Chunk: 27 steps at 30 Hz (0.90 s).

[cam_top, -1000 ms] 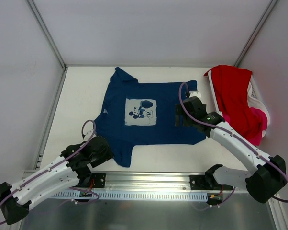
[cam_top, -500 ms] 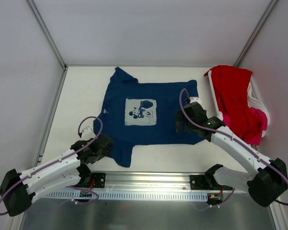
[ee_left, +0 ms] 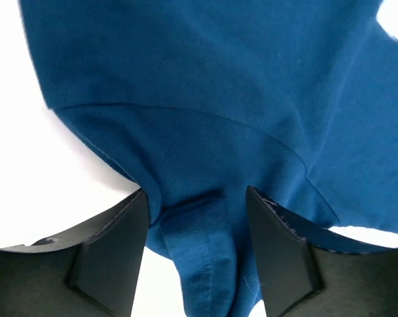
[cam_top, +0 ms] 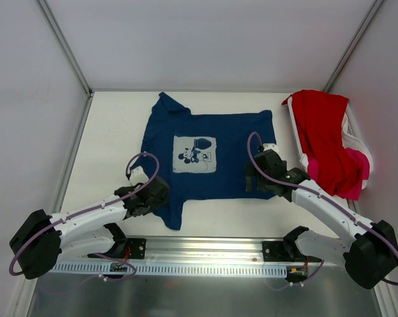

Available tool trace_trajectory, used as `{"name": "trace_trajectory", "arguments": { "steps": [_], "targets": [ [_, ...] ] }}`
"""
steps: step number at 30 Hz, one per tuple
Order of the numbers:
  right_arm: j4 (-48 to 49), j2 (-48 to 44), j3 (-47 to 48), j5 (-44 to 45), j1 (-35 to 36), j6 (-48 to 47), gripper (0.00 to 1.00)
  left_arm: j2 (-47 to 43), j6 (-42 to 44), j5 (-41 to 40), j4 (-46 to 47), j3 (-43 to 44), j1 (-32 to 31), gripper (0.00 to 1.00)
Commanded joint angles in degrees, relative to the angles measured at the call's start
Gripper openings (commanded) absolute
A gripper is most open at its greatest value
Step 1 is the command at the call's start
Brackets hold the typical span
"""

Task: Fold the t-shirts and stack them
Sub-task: Flatten the tshirt out

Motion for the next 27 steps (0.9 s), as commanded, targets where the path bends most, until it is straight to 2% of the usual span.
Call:
{"name": "trace_trajectory", "arguments": {
  "steps": [1, 7, 9, 11, 12, 13, 15, 20, 23, 27],
  "targets": [
    [-1.0, -1.5, -0.1, 1.4, 0.3, 1.1, 0.99, 0.2, 1.6, 2.2, 2.4, 1.6, -0.7, 0.57],
    [-0.4, -1.1, -0.1, 1.4, 0.2, 1.2, 1.0, -1.3, 3.4, 2.3, 2.3, 1.5, -0.7, 0.43],
    [-0.4, -0.8, 0.0, 1.1, 0.2, 1.2, 0.99, -1.7, 4.2, 3.0, 2.3, 1.6, -0.7, 0.43],
    [-0.5, -0.6, 0.0, 1.0, 0.2, 1.3, 0.99, -2.6, 5.4, 4.7, 2.3, 1.9, -0.7, 0.54],
    [-0.5, -0.4, 0.0, 0.9, 0.3, 1.3, 0.99, -3.2, 5.8, 5.3, 2.3, 1.9, -0.7, 0.65],
    [-0.6, -0.5, 0.0, 0.8, 0.3, 1.3, 0.99, -4.0, 6.3, 6.1, 2.2, 2.0, -0.7, 0.84],
    [-0.6, -0.6, -0.1, 0.6, 0.4, 1.2, 1.0, -7.4, 6.9, 7.7, 0.7, 2.4, -0.7, 0.97],
    [-0.4, -0.4, -0.1, 0.3, 0.3, 1.4, 0.99, -15.7, 6.9, 6.3, -5.5, 3.4, -0.7, 0.99],
    [-0.2, -0.1, -0.1, 0.0, 0.4, 1.4, 0.99, -17.6, 6.7, 6.1, -6.7, 4.1, -0.7, 0.99],
    [-0.5, 0.2, 0.0, -0.2, 0.5, 1.5, 0.99, -17.9, 6.6, 10.1, -7.0, 6.2, -0.7, 0.99]
  ]
}}
